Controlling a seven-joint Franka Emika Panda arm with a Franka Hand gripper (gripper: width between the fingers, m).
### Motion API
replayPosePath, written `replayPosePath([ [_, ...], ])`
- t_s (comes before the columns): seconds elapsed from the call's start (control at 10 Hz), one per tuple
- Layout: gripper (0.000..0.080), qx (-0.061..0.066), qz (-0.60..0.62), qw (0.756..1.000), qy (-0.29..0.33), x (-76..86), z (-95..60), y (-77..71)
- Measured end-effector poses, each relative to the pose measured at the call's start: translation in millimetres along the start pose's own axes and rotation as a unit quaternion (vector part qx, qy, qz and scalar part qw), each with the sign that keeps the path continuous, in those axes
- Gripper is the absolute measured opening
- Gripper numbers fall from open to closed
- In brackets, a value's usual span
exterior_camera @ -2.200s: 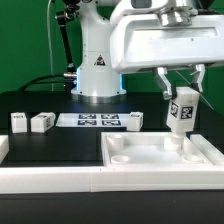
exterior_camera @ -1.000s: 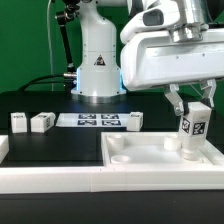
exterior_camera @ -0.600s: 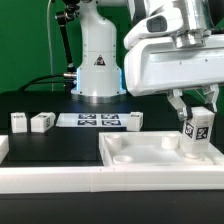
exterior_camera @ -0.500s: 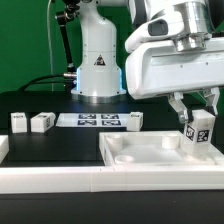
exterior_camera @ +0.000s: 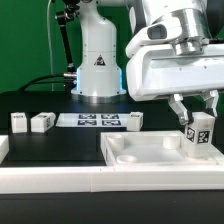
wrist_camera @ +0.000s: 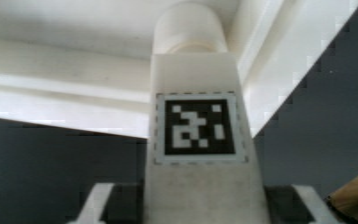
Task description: Assemble square table
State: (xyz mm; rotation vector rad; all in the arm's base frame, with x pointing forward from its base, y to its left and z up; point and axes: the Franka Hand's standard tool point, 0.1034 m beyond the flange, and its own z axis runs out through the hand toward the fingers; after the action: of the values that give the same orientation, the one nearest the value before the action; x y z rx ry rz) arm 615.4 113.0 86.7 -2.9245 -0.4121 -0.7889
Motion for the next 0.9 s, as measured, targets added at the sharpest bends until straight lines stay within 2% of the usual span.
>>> replayPosePath([
  [0.1,0.0290,0.000,0.000,1.000,0.000,0.0,0.1,0.2],
  [0.2,0.0398,0.000,0.000,1.000,0.000,-0.1,0.2,0.2],
  [0.3,0.0568,0.000,0.000,1.000,-0.001,-0.3,0.3,0.2],
  [0.4,0.0568,0.000,0.000,1.000,-0.001,-0.5,0.5,0.2],
  [0.5,0.0631,0.000,0.000,1.000,-0.001,-0.6,0.5,0.2],
  [0.7,0.0646,0.000,-0.001,1.000,-0.001,-0.6,0.5,0.7],
  [0.9,0.0649,-0.001,-0.003,1.000,-0.005,2.8,-6.5,4.5],
])
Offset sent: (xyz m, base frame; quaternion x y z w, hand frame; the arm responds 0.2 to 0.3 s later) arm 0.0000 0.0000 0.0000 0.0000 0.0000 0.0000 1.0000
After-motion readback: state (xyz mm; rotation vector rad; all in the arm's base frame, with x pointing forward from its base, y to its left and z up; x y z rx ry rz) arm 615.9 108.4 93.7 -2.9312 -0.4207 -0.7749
